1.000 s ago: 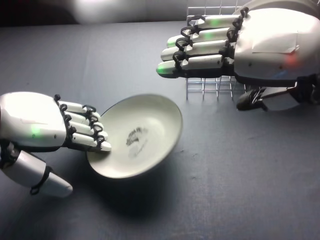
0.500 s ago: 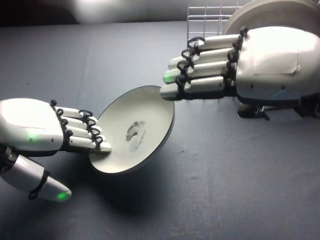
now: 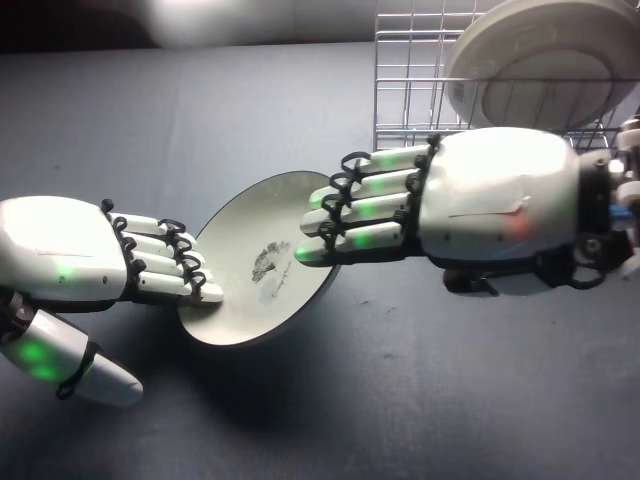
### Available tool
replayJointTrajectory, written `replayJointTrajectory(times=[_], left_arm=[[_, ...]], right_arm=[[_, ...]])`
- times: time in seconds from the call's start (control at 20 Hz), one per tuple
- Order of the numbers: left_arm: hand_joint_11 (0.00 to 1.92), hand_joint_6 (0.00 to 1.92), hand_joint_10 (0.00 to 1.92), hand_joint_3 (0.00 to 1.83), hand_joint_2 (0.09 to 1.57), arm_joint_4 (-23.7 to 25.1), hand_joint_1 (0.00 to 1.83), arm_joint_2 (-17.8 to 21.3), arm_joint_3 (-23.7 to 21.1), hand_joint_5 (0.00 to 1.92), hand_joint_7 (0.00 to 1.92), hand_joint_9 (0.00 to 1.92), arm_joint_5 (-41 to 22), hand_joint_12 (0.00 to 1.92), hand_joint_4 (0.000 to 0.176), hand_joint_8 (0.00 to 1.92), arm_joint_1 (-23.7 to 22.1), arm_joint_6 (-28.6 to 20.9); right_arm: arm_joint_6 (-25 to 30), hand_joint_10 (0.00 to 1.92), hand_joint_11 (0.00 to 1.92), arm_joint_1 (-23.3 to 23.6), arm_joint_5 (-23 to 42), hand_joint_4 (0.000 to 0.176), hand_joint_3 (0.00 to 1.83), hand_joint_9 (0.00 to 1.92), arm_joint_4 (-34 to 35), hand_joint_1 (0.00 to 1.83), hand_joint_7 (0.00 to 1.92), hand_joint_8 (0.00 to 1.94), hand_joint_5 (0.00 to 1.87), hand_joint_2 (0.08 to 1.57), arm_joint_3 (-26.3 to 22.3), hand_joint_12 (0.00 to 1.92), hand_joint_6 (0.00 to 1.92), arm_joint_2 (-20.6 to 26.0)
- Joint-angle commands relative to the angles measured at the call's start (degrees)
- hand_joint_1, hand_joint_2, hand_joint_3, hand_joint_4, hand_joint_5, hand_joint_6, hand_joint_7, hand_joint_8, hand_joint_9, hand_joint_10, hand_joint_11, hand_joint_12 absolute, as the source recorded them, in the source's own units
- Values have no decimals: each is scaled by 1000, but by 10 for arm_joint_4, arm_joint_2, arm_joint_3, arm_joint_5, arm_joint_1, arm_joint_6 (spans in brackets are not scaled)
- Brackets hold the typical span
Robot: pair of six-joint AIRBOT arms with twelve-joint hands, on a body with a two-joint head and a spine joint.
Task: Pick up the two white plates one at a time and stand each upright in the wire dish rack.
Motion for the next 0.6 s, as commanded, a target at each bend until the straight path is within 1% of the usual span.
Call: replayJointTrajectory(times=[0.0, 0.1, 0.15, 0.2, 0.25, 0.3, 0.4, 0.5, 0.55], left_arm=[[0, 4, 5, 0, 1200, -2, 0, -5, 1, 152, 149, 132, -14, 386, 0, 6, 2, -4], [0, 1, 2, 0, 1193, -2, 0, -5, 1, 155, 150, 123, -14, 335, 0, 2, 2, -4], [0, 4, 6, 0, 1193, -2, 0, -5, 1, 169, 166, 139, -14, 373, 0, 5, 2, -4], [0, 5, 9, 0, 1193, -2, 0, -5, 1, 174, 176, 151, -14, 385, 0, 7, 1, -4], [0, 3, 7, 1, 1197, -2, 0, -5, 1, 175, 176, 152, -14, 406, 0, 5, 1, -4], [0, 5, 8, 0, 1196, -2, 0, -5, 1, 189, 190, 167, -14, 464, 0, 6, 1, -4], [0, 2, 4, 1, 1199, -2, 0, -5, 1, 167, 161, 127, -14, 326, 0, 3, 1, -4], [0, 1, 3, 0, 1198, -2, 0, -5, 2, 165, 157, 122, -14, 310, 0, 1, 0, -4], [0, 3, 6, 0, 1196, -2, 0, -5, 2, 181, 170, 143, -14, 390, 0, 3, -1, -4]], right_arm=[[-3, 5, 0, -1, 35, 0, 5, 115, 22, 1505, 126, 1, 170, 1041, 6, 698, 2, -5], [-3, 5, 0, -1, 33, 0, 3, 119, 22, 1531, 136, 3, 180, 1041, 16, 671, 3, -19], [-3, 10, 0, -1, 30, 0, 0, 134, 22, 1540, 152, 8, 196, 1031, 23, 674, 9, -29], [-3, 5, 0, -1, 27, 0, 0, 127, 22, 1542, 142, 2, 195, 1035, 28, 637, 4, -37], [-4, 5, 0, -1, 25, 0, 0, 133, 22, 1561, 148, 2, 198, 1033, 34, 669, 4, -47], [-4, 1, 0, -1, 23, 0, 4, 125, 22, 1558, 131, 1, 184, 1044, 44, 640, 1, -59], [-6, 1, 0, -1, 19, 0, 7, 105, 22, 1579, 116, 1, 173, 1058, 57, 602, 0, -76], [-6, 1, 0, -1, 19, 0, 6, 102, 22, 1599, 109, 0, 169, 1062, 73, 621, 0, -96], [-7, 7, 0, 0, 18, 0, 5, 124, 22, 1607, 129, 4, 173, 1067, 80, 709, 1, -105]])
